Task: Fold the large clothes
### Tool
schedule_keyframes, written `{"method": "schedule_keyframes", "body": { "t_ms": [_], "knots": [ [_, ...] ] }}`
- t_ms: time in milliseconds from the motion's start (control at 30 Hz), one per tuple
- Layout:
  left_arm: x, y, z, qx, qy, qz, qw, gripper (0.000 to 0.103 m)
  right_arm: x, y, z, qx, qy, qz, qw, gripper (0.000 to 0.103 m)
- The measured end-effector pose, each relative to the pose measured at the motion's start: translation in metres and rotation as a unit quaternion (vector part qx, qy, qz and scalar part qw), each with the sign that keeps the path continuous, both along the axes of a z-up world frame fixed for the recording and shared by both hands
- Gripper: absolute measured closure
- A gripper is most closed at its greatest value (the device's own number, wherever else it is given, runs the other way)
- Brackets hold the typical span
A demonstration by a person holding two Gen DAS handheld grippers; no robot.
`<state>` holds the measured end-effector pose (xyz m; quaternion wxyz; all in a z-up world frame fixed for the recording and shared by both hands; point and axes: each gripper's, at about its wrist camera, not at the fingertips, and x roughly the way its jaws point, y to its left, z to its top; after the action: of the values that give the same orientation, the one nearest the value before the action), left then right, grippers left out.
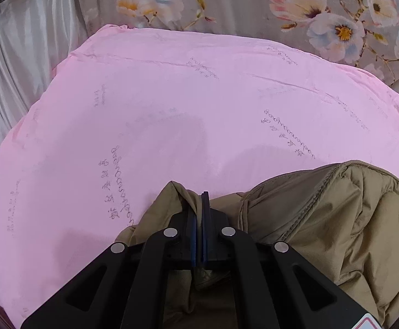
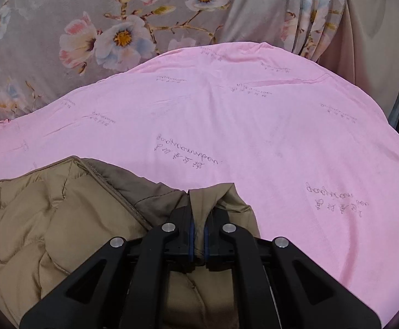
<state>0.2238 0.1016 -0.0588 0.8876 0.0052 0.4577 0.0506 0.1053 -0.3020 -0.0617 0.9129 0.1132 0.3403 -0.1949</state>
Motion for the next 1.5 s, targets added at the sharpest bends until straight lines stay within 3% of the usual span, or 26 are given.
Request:
{"method": "schedule_keyframes", "body": {
  "t_ms": [367, 633, 767, 900, 967, 1000, 1033, 1067, 1200, 1300, 1367, 1500],
  "knots": [
    [0.005, -0.016, -0.018, 0.04, -0.006, -0.004, 0.9992, 0.101, 0.011, 0.002, -0.015, -0.006, 0.024, 0.0, 1.0, 0.099],
    [0.006, -0.013, -0.019, 0.034, -0.006, -0.004, 0.9994, 0.101, 0.011, -0.002, -0.017, 0.008, 0.026, 0.001, 1.0, 0.099],
    [0.005, -0.001, -0.01, 0.001, 0.0, -0.001, 1.0, 0.096, -0.009, -0.01, 0.01, 0.021, -0.021, -0.015, 0.999, 0.096],
    [-0.009, 0.016, 0.026, -0.023, -0.017, 0.006, 0.9996, 0.087, -0.035, -0.002, 0.056, 0.007, -0.074, -0.009, 0.997, 0.09],
    [-0.016, 0.02, 0.046, -0.03, -0.038, 0.013, 0.9988, 0.063, -0.042, 0.007, 0.075, -0.015, -0.092, -0.001, 0.996, 0.08],
    [-0.022, 0.022, 0.061, -0.018, -0.063, 0.027, 0.9975, 0.033, -0.043, 0.01, 0.081, -0.022, -0.099, 0.001, 0.995, 0.075],
    [-0.026, 0.023, 0.072, -0.008, -0.085, 0.038, 0.9956, 0.023, -0.045, 0.011, 0.088, -0.033, -0.11, -0.003, 0.993, 0.056],
    [-0.032, 0.023, 0.087, 0.004, -0.113, 0.043, 0.9926, 0.023, -0.047, 0.01, 0.093, -0.042, -0.119, -0.011, 0.992, 0.046],
    [-0.034, 0.013, 0.118, 0.011, -0.124, 0.017, 0.9921, 0.024, -0.058, 0.007, 0.118, -0.044, -0.142, -0.025, 0.989, 0.046],
    [-0.04, -0.014, 0.123, 0.003, -0.124, -0.016, 0.9921, 0.027, -0.053, 0.032, 0.122, -0.016, -0.137, 0.026, 0.99, 0.06],
    [-0.042, -0.041, 0.116, -0.002, -0.112, -0.046, 0.9927, 0.034, -0.038, 0.061, 0.113, -0.007, -0.118, 0.073, 0.99, 0.078],
    [-0.039, -0.101, 0.08, 0.0, -0.073, -0.096, 0.9928, 0.044, -0.005, 0.113, 0.082, -0.025, -0.076, 0.133, 0.988, 0.085]
  ]
}}
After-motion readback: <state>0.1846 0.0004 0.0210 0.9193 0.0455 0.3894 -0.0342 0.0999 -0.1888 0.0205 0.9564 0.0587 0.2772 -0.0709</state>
